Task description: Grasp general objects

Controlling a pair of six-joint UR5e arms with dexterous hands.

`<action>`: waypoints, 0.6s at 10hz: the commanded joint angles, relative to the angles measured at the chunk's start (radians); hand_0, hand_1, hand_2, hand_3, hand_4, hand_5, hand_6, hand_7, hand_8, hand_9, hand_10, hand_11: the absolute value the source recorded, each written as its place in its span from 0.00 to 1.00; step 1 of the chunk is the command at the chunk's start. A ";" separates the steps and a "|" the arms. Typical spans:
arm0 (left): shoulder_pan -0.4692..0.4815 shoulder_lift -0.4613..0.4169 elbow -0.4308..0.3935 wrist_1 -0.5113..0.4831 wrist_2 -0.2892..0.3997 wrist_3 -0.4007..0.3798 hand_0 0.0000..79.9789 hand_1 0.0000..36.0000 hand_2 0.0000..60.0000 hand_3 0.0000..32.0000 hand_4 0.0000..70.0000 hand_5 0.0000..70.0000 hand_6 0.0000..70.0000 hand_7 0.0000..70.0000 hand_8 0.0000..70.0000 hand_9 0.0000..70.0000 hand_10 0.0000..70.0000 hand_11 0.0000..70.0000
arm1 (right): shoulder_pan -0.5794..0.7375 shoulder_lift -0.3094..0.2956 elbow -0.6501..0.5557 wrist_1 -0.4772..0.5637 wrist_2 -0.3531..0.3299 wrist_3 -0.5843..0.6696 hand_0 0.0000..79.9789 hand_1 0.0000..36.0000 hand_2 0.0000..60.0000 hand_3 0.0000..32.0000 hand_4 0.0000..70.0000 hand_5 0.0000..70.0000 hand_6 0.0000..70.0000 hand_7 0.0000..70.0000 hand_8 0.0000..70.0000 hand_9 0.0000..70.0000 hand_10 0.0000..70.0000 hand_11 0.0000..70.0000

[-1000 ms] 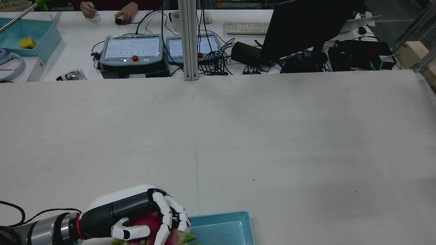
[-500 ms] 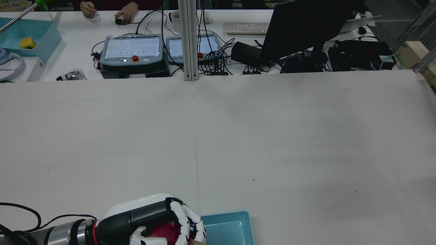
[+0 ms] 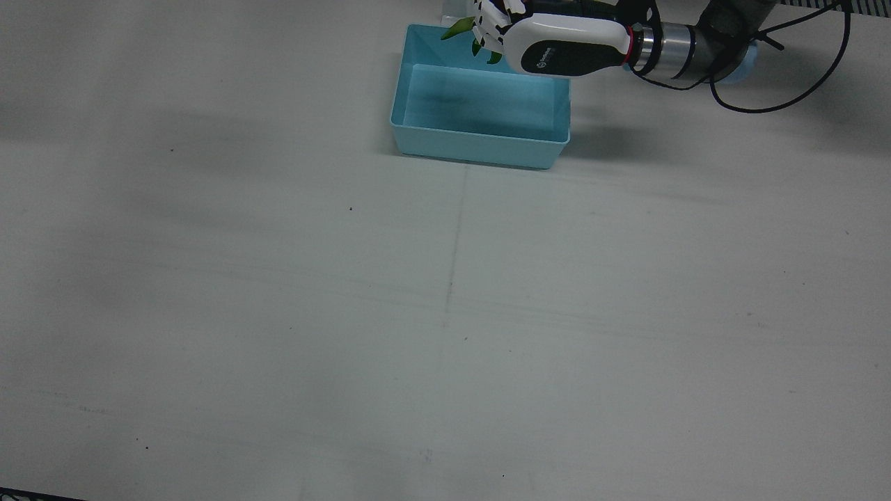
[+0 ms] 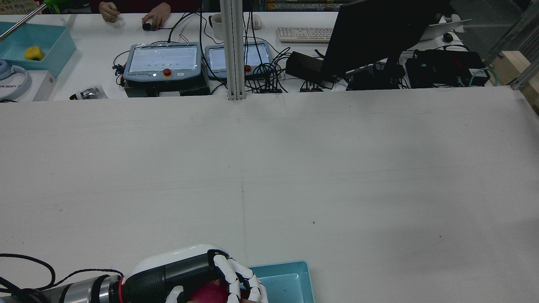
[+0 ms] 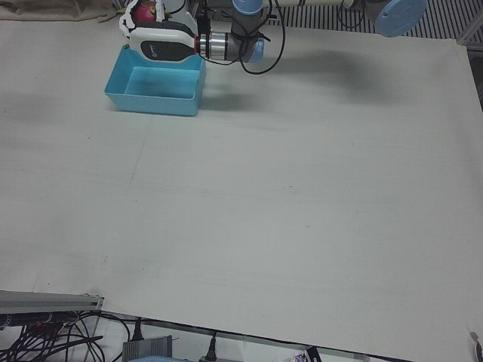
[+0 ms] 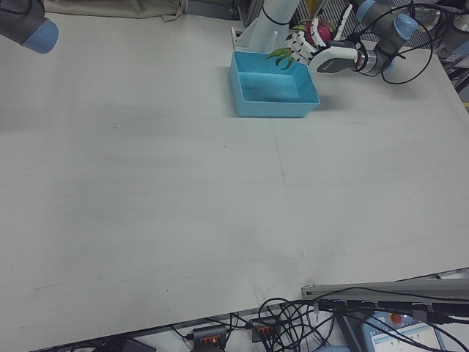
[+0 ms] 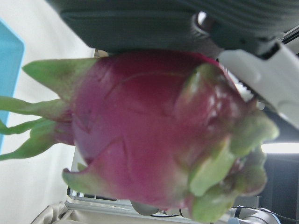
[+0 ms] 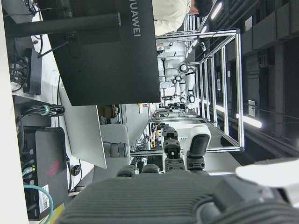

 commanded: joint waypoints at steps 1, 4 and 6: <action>0.003 0.000 0.010 -0.001 0.000 -0.005 0.60 0.17 0.00 0.00 0.00 0.05 0.03 0.18 0.03 0.01 0.02 0.05 | 0.000 0.001 0.002 0.000 0.000 0.000 0.00 0.00 0.00 0.00 0.00 0.00 0.00 0.00 0.00 0.00 0.00 0.00; 0.002 0.000 0.011 -0.003 0.001 -0.007 0.59 0.13 0.00 0.00 0.02 0.05 0.03 0.19 0.02 0.02 0.02 0.04 | 0.000 0.001 0.000 0.000 0.000 0.000 0.00 0.00 0.00 0.00 0.00 0.00 0.00 0.00 0.00 0.00 0.00 0.00; -0.011 0.003 0.016 -0.003 0.000 -0.016 0.59 0.12 0.00 0.00 0.05 0.06 0.04 0.21 0.03 0.02 0.02 0.03 | 0.000 -0.001 0.000 0.000 0.000 0.000 0.00 0.00 0.00 0.00 0.00 0.00 0.00 0.00 0.00 0.00 0.00 0.00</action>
